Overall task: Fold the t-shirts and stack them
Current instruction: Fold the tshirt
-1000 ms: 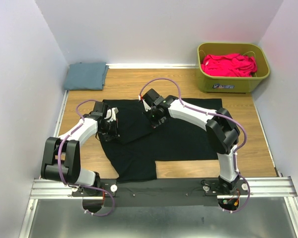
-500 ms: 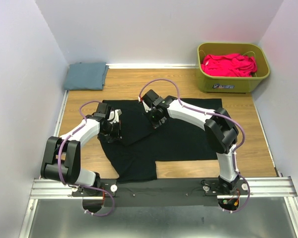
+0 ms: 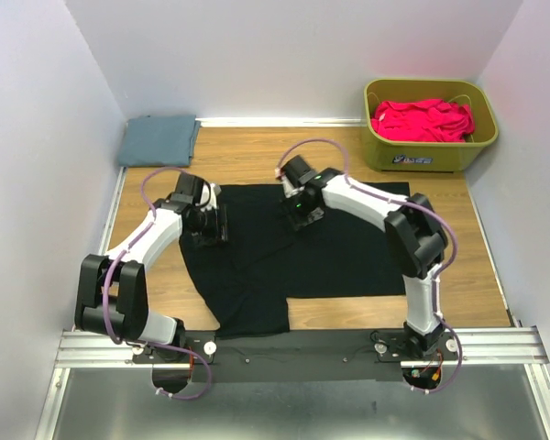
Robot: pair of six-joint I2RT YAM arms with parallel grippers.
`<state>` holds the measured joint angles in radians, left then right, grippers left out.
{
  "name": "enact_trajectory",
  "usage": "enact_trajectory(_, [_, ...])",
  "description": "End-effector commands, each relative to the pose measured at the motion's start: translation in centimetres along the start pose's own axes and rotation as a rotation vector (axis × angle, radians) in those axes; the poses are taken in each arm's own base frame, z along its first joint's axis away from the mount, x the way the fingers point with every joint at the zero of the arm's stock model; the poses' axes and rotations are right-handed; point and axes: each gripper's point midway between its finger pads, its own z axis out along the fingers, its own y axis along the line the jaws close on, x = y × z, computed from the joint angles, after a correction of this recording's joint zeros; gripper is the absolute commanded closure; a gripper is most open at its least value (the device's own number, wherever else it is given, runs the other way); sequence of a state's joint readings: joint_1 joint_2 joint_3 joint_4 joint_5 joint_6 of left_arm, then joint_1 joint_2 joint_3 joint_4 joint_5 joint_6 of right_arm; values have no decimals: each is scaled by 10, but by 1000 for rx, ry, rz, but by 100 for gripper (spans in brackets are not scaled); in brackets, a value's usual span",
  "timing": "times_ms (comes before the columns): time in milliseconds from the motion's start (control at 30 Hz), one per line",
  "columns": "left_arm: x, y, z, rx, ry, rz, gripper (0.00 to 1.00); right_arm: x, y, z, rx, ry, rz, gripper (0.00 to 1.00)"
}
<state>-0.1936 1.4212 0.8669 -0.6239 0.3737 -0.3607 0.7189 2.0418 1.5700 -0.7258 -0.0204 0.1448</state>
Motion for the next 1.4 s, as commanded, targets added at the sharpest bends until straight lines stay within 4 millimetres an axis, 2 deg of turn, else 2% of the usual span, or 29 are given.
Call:
enact_trajectory(0, [-56, 13, -24, -114, -196, -4, 37, -13, -55, -26, 50, -85, 192, 48])
enact_trajectory(33, [-69, 19, -23, -138, -234, -22, 38, -9, -80, -31, 74, -99, 263, 48])
enact_trajectory(67, [-77, 21, -23, -147, -258, -32, 39, -7, -97, -34, 112, -112, 330, 48])
enact_trajectory(100, [-87, 25, -25, -152, -286, -49, 42, -8, -126, -38, 142, -141, 408, 48])
enact_trajectory(200, [-109, 31, -14, -149, -320, -75, 47, 1, -167, -47, 194, -193, 558, 49])
enact_trajectory(233, [-118, 33, -11, -150, -343, -82, 48, 9, -194, -53, 232, -211, 630, 49])
enact_trajectory(267, [-121, 39, -1, -158, -330, -94, 49, 19, -205, -54, 255, -218, 694, 49])
enact_trajectory(333, [-132, 42, 5, -160, -340, -108, 50, 30, -231, -57, 287, -248, 795, 50])
enact_trajectory(367, [-139, 43, 8, -158, -354, -110, 51, 42, -253, -59, 305, -259, 875, 50])
enact_trajectory(400, [-143, 48, 16, -166, -343, -119, 51, 49, -261, -58, 302, -269, 944, 50])
enact_trajectory(433, [-147, 51, 21, -172, -345, -122, 51, 63, -277, -56, 314, -280, 1008, 51])
enact_trajectory(467, [-150, 54, 24, -174, -345, -125, 51, 71, -279, -52, 313, -276, 1039, 51])
enact_trajectory(500, [-152, 59, 33, -180, -331, -131, 51, 85, -294, -49, 330, -283, 1112, 52])
enact_trajectory(767, [-160, 84, 70, -224, -268, -164, 51, 126, -333, -26, 379, -300, 1330, 52])
enact_trajectory(867, [-167, 89, 76, -236, -262, -172, 51, 139, -351, -22, 416, -303, 1409, 52])
enact_trajectory(900, [-176, 89, 74, -236, -278, -172, 51, 146, -360, -25, 428, -310, 1438, 52])
enact_trajectory(1000, [-180, 90, 81, -233, -262, -174, 51, 146, -378, -28, 445, -332, 1460, 52])
enact_trajectory(1067, [-190, 84, 80, -212, -271, -165, 51, 144, -389, -33, 466, -346, 1443, 52])
enact_trajectory(1167, [-204, 73, 68, -183, -307, -152, 49, 126, -396, -48, 450, -398, 1408, 52])
enact_trajectory(1233, [-208, 67, 57, -180, -329, -144, 46, 116, -390, -56, 398, -419, 1375, 50])
enact_trajectory(1267, [-212, 60, 43, -171, -358, -133, 44, 114, -387, -59, 389, -422, 1367, 48])
enact_trajectory(1367, [-204, 54, 26, -172, -375, -125, 41, 113, -370, -70, 333, -416, 1335, 44])
